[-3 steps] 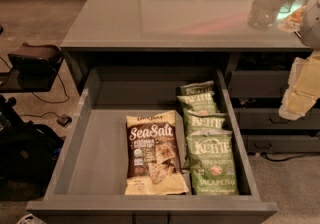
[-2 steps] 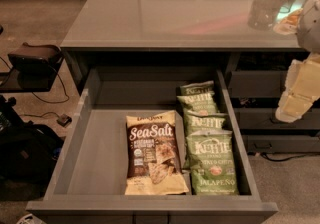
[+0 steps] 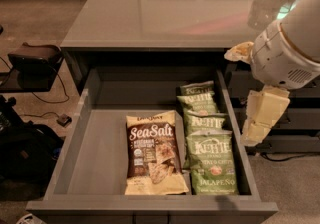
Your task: Pick brown chip bag from top drawer and place on counter
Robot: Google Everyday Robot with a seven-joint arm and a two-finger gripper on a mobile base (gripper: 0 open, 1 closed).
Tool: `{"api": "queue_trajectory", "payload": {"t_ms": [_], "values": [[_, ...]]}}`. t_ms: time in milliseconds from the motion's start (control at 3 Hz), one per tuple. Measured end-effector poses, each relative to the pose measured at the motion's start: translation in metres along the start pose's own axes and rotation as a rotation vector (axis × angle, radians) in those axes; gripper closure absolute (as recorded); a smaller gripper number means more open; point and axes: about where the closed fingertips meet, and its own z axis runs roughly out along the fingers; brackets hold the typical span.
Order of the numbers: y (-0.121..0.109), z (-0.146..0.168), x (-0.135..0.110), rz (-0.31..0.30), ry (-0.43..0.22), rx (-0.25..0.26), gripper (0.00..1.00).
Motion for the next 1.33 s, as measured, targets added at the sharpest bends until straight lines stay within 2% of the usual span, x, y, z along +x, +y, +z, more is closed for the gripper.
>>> {"api": "queue_trajectory", "payload": {"t_ms": [333, 667, 1000, 1333], "values": [[0.000, 0.000, 0.000, 0.000, 0.000, 0.000, 0.00], [0.008, 0.018, -0.008, -0.027, -0.019, -0.040, 0.00], [0.017, 0.061, -0.030, -0.073, -0.108, -0.089, 0.00], [0.007, 0.103, -0.053, -0.087, -0.175, -0.079, 0.00]]}}
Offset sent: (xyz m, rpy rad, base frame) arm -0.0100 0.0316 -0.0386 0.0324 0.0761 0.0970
